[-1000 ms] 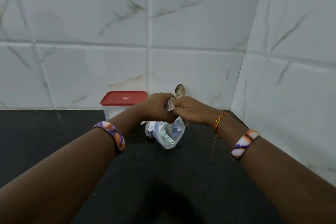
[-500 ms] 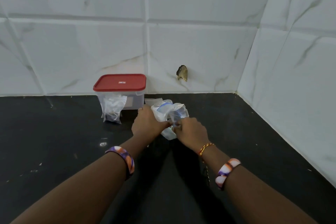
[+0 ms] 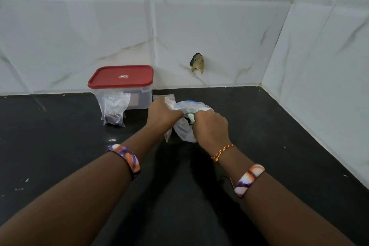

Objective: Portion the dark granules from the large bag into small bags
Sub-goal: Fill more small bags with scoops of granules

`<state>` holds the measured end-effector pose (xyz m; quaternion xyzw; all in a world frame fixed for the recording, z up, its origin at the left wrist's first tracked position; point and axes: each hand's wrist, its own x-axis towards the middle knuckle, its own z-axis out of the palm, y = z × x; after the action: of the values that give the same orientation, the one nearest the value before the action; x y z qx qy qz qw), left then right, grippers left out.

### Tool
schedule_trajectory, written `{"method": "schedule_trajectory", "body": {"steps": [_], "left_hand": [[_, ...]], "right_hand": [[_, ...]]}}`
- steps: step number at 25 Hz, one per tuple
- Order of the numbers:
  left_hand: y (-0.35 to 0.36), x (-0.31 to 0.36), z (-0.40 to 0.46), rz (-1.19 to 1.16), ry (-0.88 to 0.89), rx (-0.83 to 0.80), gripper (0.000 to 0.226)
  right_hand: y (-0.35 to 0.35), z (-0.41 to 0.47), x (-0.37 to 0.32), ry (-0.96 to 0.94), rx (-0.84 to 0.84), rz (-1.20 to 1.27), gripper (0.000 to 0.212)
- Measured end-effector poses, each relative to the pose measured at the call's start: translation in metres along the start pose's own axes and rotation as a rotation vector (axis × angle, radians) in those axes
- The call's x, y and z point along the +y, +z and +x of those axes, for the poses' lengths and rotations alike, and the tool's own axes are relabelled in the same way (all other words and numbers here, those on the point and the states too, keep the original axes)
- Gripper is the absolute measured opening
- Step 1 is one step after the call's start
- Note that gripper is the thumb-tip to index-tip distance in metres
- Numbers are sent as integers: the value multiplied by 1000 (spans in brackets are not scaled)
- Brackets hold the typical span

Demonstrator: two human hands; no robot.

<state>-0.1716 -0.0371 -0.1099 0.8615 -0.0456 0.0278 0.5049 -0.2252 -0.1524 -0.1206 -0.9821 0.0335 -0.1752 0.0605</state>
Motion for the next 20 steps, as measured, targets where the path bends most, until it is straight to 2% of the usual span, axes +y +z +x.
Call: {"method": "schedule_trajectory", "body": {"steps": [3, 8, 11, 14, 18, 20], "left_hand": [[12, 19, 7, 56, 92, -76, 48], [55, 55, 7, 5, 263, -319, 60], [81, 60, 1, 107, 321, -415, 59], [83, 57, 2, 127, 333, -351, 59], [64, 47, 11, 53, 213, -85, 48], [54, 40, 15, 38, 147, 21, 51]], "right_hand": [[4, 2, 13, 43, -28, 42, 27], [11, 6, 53, 422, -21, 543, 18], [15, 4, 73, 570, 14, 734, 9], [17, 6, 76, 575, -13, 741, 10], [13, 12, 69, 528, 29, 689, 20], [9, 12, 64, 555, 56, 711, 20]]}}
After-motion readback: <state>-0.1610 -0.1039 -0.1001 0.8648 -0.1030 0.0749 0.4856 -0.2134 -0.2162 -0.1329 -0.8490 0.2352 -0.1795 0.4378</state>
